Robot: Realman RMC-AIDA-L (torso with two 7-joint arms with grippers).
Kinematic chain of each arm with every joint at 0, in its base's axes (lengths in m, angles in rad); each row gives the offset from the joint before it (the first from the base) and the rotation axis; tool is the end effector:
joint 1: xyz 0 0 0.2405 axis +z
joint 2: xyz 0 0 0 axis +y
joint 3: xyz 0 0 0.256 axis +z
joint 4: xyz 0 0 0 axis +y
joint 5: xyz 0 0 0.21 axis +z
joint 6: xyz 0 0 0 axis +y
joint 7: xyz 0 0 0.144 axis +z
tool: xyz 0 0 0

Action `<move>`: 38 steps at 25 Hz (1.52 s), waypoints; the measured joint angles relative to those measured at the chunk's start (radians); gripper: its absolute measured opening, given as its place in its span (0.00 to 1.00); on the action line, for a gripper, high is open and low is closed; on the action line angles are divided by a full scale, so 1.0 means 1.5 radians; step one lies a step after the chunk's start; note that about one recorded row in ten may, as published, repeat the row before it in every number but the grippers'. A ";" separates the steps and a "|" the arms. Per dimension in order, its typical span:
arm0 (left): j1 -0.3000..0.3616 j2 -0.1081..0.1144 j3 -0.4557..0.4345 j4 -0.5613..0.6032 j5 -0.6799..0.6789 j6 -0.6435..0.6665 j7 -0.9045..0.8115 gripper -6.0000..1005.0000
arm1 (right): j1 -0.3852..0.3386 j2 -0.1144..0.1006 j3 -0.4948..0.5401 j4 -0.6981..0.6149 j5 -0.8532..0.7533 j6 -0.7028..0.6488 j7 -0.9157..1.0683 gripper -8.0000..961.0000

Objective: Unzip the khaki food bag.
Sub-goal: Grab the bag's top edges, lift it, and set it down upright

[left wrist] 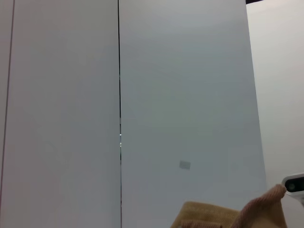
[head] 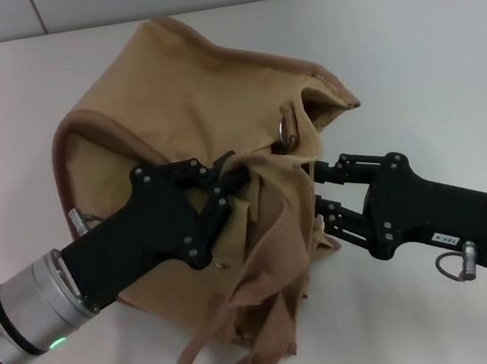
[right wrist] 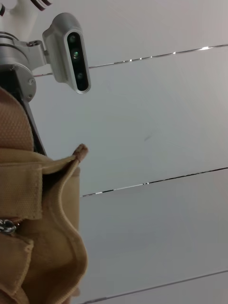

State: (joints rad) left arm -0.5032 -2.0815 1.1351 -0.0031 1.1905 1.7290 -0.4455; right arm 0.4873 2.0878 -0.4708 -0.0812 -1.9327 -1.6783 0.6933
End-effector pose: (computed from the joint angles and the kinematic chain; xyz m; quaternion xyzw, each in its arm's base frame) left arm -0.2474 0.2538 -0.0615 -0.8687 -0.0461 -0.4464 0.2096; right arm 0.2602 0.2551 -0.0636 -0.8859 0.1355 0.4163 0.1533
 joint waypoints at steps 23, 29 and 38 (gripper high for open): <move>0.000 0.000 0.003 0.001 0.000 0.011 -0.003 0.06 | 0.029 -0.001 -0.011 0.013 0.000 0.019 0.018 0.29; 0.000 0.000 0.002 0.002 0.000 0.011 -0.004 0.06 | 0.035 -0.003 -0.026 0.007 -0.001 0.019 0.041 0.25; 0.000 0.000 0.001 0.002 0.001 0.012 -0.004 0.06 | 0.031 -0.002 -0.027 0.006 -0.002 0.015 0.038 0.15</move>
State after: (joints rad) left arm -0.5033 -2.0815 1.1362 0.0001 1.1919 1.7463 -0.4511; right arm 0.5345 2.0847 -0.5108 -0.0721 -1.9358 -1.6562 0.7502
